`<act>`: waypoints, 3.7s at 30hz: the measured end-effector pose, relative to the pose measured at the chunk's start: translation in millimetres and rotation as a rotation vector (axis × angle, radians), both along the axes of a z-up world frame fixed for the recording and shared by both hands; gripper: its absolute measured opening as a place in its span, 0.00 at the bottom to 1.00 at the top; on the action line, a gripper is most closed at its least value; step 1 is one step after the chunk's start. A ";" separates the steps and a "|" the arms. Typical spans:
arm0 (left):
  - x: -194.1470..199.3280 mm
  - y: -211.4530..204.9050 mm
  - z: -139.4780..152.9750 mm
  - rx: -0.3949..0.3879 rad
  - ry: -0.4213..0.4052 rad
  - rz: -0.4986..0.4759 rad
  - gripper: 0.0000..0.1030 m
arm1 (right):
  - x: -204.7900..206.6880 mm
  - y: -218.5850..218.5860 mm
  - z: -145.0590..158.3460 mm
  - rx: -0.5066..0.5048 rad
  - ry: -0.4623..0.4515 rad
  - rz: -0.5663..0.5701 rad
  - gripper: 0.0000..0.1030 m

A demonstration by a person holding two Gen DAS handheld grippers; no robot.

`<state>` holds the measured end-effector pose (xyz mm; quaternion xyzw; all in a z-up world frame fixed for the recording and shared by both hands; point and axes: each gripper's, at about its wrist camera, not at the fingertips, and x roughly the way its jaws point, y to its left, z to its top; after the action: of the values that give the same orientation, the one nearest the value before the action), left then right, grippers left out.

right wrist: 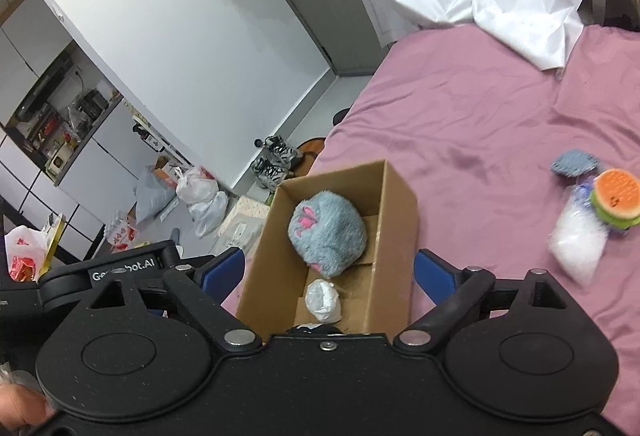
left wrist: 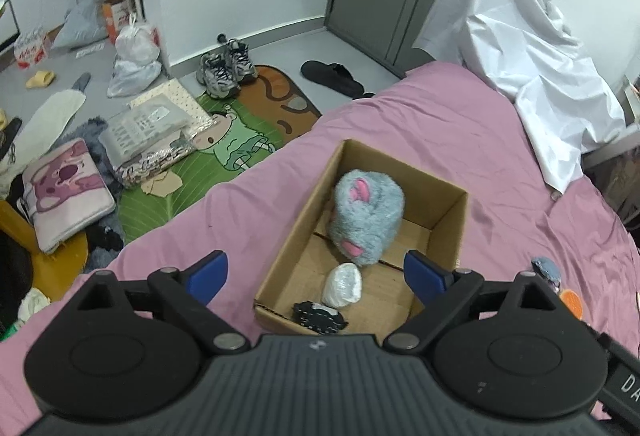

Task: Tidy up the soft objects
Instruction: 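Move both grippers back toward the bubble-wrap bag and burger plush, then grasp the clear bubble-wrap bag with the left gripper while the right grasps the burger plush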

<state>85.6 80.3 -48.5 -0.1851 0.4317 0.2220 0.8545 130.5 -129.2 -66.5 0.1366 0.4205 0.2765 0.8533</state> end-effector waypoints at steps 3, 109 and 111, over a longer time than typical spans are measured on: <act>2.2 -13.9 5.7 0.009 -0.011 -0.020 0.91 | -1.0 -13.3 5.2 -0.007 -0.012 -0.008 0.90; 137.4 -175.1 -135.1 -0.413 0.049 -0.223 0.23 | 135.8 -173.0 -102.9 -0.099 0.373 -0.373 0.52; 136.6 -174.0 -134.5 -0.411 0.051 -0.221 0.23 | 135.4 -173.3 -104.9 -0.105 0.376 -0.373 0.41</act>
<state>222.2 -93.7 -183.0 -0.3010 0.5067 0.0391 0.8069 265.9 -302.5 -171.4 0.2162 0.5531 0.0621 0.8022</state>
